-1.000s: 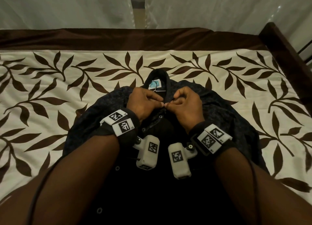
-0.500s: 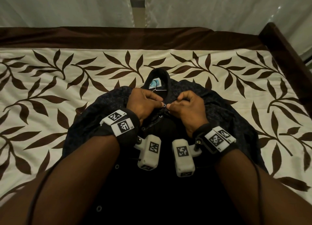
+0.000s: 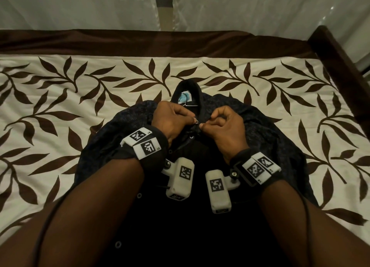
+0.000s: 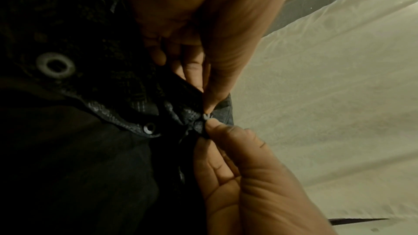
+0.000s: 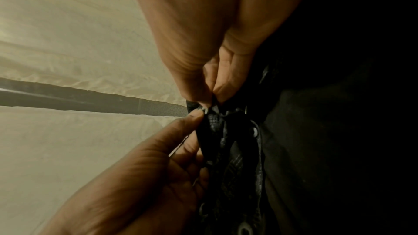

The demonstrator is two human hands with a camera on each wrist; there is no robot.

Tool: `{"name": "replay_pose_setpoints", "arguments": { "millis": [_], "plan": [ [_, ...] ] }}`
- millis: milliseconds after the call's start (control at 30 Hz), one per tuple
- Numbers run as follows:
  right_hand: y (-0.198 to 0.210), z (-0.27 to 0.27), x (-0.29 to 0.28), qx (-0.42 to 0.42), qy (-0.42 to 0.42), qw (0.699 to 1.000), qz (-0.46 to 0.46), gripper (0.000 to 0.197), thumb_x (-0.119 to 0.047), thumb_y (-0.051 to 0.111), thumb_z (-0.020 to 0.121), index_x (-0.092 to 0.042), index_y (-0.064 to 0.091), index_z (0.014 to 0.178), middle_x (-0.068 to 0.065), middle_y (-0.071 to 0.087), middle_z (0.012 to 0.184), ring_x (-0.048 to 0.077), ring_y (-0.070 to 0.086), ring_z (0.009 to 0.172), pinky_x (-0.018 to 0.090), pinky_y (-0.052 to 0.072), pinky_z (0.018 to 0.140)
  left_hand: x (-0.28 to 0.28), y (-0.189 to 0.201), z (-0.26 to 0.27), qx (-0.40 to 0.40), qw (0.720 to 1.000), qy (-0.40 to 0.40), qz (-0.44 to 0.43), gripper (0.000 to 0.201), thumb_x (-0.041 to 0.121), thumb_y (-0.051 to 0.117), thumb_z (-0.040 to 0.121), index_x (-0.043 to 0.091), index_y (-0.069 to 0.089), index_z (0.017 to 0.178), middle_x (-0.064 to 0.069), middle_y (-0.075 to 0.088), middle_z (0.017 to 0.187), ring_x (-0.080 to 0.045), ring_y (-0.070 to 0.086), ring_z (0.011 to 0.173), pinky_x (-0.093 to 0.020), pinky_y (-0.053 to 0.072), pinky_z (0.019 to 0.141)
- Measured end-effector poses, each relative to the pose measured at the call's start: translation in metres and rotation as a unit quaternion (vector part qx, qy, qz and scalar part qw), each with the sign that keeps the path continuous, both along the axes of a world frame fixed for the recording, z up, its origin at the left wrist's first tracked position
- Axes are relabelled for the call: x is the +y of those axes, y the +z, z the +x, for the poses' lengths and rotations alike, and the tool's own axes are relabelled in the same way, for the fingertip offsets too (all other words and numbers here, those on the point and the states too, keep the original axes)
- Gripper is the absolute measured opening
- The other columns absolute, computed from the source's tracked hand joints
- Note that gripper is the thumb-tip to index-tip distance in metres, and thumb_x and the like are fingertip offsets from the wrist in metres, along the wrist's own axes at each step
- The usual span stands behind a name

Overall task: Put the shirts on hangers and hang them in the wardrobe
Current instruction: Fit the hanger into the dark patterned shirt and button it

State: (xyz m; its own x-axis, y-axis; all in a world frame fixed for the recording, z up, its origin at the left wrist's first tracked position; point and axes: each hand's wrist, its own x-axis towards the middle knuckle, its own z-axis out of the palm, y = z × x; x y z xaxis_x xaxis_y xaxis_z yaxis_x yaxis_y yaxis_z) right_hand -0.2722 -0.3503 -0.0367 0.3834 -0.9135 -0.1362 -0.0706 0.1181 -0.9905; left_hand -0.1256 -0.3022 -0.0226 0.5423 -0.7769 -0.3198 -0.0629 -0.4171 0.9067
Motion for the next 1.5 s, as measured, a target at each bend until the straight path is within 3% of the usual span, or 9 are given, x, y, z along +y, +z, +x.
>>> {"name": "replay_pose_setpoints", "arguments": {
  "millis": [133,267,467,733,933,1100,1200,1367,1500],
  "plan": [
    [-0.005,-0.001,0.004,-0.008,-0.012,1.0,0.014,0.028,0.011,0.073,0.079,-0.007,0.055,0.093,0.012,0.065,0.07,0.018,0.064,0.064,0.03,0.058,0.067,0.001,0.008,0.003,0.011,1.0,-0.022,0.01,0.01,0.001,0.081,0.075,0.007,0.078,0.081,-0.003,0.076,0.076,-0.016,0.073,0.08,-0.034,0.061,0.084],
    [-0.008,0.002,0.007,-0.022,-0.041,0.999,0.021,0.029,0.011,0.072,0.08,-0.01,0.054,0.089,0.017,0.065,0.074,0.026,0.063,0.068,0.038,0.057,0.07,0.0,0.013,0.001,0.002,0.999,-0.04,0.016,0.011,-0.001,0.081,0.074,0.003,0.077,0.083,-0.006,0.076,0.079,-0.019,0.073,0.086,-0.036,0.059,0.089],
    [-0.011,0.005,0.013,-0.025,-0.07,0.997,-0.005,0.03,0.015,0.071,0.077,-0.009,0.054,0.084,0.016,0.062,0.073,0.024,0.062,0.067,0.035,0.056,0.067,-0.005,0.01,-0.002,-0.03,0.999,-0.021,0.027,0.013,0.002,0.084,0.072,0.013,0.077,0.069,-0.001,0.075,0.076,-0.019,0.072,0.088,-0.041,0.058,0.09],
    [-0.012,0.007,0.015,-0.021,-0.09,0.995,-0.038,0.033,0.016,0.073,0.074,-0.01,0.054,0.079,0.007,0.062,0.07,0.002,0.06,0.054,0.017,0.051,0.055,-0.002,0.01,-0.005,-0.062,0.997,-0.045,0.015,0.012,0.005,0.084,0.072,0.015,0.078,0.072,0.001,0.075,0.078,-0.014,0.071,0.088,-0.039,0.058,0.091],
    [-0.013,0.004,0.013,-0.023,-0.064,0.997,-0.032,0.032,0.013,0.077,0.072,-0.01,0.058,0.084,0.017,0.068,0.084,0.017,0.068,0.071,0.028,0.059,0.071,0.001,0.006,-0.001,-0.016,0.999,-0.027,0.022,0.011,0.002,0.083,0.073,0.01,0.078,0.077,-0.004,0.076,0.079,-0.021,0.073,0.087,-0.04,0.059,0.088],
    [-0.008,0.001,0.011,0.021,-0.027,0.995,-0.092,0.032,0.007,0.083,0.07,-0.011,0.059,0.084,0.004,0.065,0.079,0.008,0.062,0.066,0.017,0.054,0.064,0.001,0.014,0.004,0.025,0.996,-0.076,0.027,0.013,-0.006,0.077,0.077,0.006,0.076,0.081,-0.011,0.075,0.08,-0.023,0.073,0.085,-0.028,0.06,0.078],
    [-0.007,0.003,0.009,0.055,-0.005,0.991,-0.124,0.033,0.002,0.083,0.071,-0.016,0.059,0.084,-0.002,0.062,0.076,0.004,0.055,0.061,0.018,0.051,0.06,0.0,0.014,0.006,0.031,0.995,-0.09,0.029,0.016,-0.009,0.072,0.08,0.007,0.074,0.078,-0.014,0.074,0.081,-0.024,0.072,0.083,-0.029,0.06,0.077],
    [-0.006,0.003,0.009,0.092,-0.015,0.975,-0.204,0.028,0.001,0.08,0.069,-0.011,0.062,0.086,-0.003,0.061,0.073,0.002,0.053,0.06,0.016,0.05,0.059,-0.001,0.015,-0.001,0.03,0.996,-0.087,0.013,0.014,-0.01,0.071,0.081,0.004,0.073,0.078,-0.012,0.072,0.074,-0.016,0.071,0.068,-0.022,0.057,0.064],
    [-0.008,0.004,0.009,0.075,-0.021,0.981,-0.175,0.024,0.002,0.08,0.073,-0.012,0.066,0.087,-0.001,0.067,0.078,0.004,0.061,0.064,0.018,0.055,0.062,-0.003,0.011,-0.002,0.017,0.998,-0.061,0.01,0.01,-0.006,0.074,0.08,0.005,0.074,0.081,-0.013,0.073,0.081,-0.022,0.072,0.08,-0.028,0.06,0.074]
  ]
}}
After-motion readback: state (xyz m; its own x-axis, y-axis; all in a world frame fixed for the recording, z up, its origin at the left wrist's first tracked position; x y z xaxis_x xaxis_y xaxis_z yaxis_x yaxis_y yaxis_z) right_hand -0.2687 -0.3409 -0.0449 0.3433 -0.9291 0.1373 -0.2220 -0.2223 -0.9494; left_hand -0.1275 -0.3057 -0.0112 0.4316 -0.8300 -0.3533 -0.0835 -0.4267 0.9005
